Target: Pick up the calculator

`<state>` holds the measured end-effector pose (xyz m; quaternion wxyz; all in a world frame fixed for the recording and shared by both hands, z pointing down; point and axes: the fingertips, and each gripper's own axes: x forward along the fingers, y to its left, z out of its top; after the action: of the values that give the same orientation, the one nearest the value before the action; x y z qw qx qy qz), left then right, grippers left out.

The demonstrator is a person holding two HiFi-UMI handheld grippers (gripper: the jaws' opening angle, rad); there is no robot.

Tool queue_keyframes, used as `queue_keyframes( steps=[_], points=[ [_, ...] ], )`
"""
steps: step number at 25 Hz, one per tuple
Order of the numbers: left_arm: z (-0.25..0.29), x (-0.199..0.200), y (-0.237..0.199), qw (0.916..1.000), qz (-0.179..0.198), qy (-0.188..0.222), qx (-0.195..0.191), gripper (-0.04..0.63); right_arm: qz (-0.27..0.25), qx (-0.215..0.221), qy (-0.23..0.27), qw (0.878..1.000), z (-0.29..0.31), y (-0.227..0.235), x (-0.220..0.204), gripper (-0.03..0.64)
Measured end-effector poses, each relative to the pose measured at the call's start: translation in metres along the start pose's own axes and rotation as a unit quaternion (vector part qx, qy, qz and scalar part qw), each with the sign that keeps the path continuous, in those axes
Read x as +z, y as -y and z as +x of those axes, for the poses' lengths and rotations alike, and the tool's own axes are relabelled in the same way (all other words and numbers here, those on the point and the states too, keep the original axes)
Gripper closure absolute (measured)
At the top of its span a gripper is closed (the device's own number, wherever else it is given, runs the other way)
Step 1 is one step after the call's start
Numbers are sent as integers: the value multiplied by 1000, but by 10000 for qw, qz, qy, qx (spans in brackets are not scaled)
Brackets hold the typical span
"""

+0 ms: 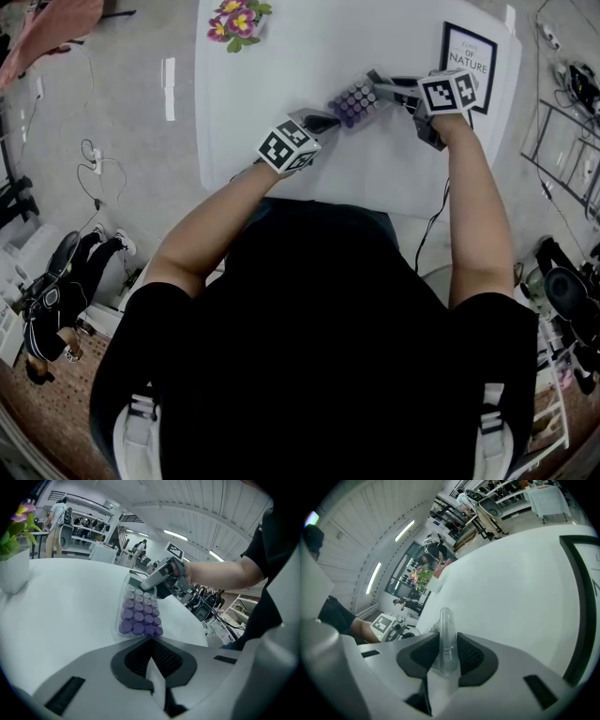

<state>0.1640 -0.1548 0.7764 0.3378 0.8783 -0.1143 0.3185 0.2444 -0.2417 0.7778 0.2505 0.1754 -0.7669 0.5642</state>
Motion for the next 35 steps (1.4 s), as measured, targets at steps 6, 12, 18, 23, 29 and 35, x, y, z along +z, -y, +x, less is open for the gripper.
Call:
queue_keyframes(
  steps=[6, 12, 18, 23, 29, 35],
  points=[
    [1, -2, -1, 10000, 68, -2, -47, 578, 184, 233, -290, 9991, 1, -7, -3, 502],
    [0, -3, 0, 10000, -2, -60, -80, 578, 110, 230, -338, 9991, -4, -14, -10, 506],
    [-6, -3, 2, 9999, -10, -113, -32, 578, 141, 170, -260, 9994, -10, -21, -21, 508],
    [-14, 9, 5, 9999, 112, -47, -37, 577, 235, 76, 93, 9997, -23, -27, -18, 509],
    [-34, 25, 12, 9994, 347, 48, -75, 578, 184, -115, 459, 9987, -40, -39, -15, 508],
    [-59, 29, 11, 9986, 525, 51, -104, 578, 123, -264, 745, 9968, -50, -55, -12, 508]
  ],
)
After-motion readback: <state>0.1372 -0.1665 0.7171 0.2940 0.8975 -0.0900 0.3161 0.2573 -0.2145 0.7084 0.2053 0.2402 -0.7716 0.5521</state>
